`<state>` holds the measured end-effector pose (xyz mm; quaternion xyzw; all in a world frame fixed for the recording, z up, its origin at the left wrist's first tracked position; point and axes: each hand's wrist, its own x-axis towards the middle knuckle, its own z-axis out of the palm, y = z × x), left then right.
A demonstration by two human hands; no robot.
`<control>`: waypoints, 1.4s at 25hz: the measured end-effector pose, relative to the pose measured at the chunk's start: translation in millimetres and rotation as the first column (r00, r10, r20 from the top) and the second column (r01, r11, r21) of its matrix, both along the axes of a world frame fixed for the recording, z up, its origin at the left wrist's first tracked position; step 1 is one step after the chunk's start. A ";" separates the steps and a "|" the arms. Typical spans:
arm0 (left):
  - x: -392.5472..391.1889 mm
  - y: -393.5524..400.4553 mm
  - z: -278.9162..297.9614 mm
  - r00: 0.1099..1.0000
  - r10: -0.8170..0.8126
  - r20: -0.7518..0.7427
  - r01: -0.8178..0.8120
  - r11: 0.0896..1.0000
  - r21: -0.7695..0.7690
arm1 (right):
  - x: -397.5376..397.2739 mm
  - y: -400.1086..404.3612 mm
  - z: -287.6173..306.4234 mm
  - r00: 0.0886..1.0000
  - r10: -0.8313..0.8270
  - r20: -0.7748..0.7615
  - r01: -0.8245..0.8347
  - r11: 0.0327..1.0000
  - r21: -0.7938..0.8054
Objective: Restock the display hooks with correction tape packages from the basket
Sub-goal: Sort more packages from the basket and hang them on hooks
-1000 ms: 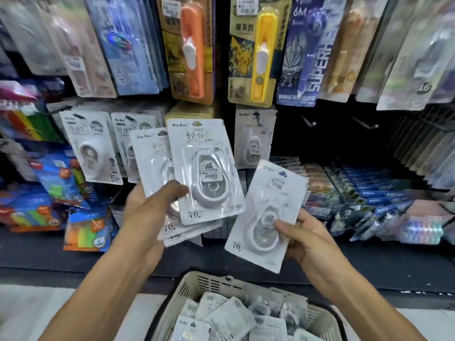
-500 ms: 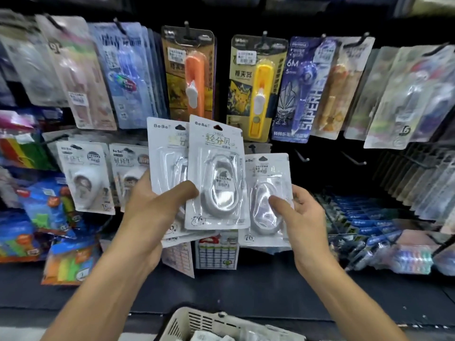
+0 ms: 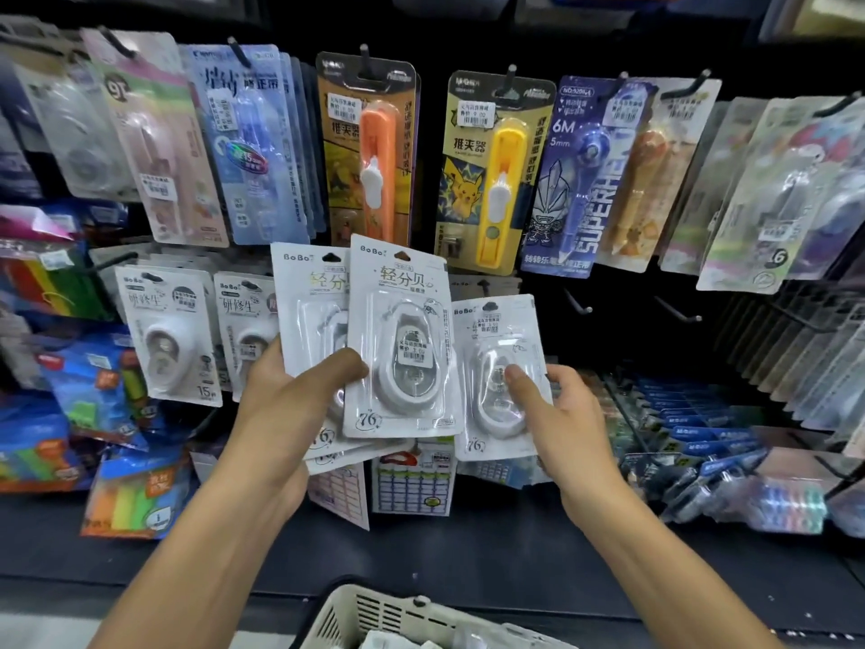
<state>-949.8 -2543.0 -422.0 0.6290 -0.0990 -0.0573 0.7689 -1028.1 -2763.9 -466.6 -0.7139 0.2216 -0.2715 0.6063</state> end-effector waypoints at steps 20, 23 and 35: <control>7.6 -0.8 -4.6 1.000 -0.014 -0.015 0.014 1.000 0.012 | -14.8 2.7 -3.0 0.960 0.121 0.254 -0.143 0.987 0.068; 5.8 -3.9 -6.4 1.000 -0.012 0.002 0.012 1.000 0.015 | -9.9 2.2 -1.7 0.991 0.066 0.117 -0.066 0.998 -0.005; 5.0 -15.7 -19.3 0.997 -0.075 0.024 0.074 0.995 0.060 | -6.1 18.3 -7.5 0.978 0.197 0.070 -0.209 0.946 0.249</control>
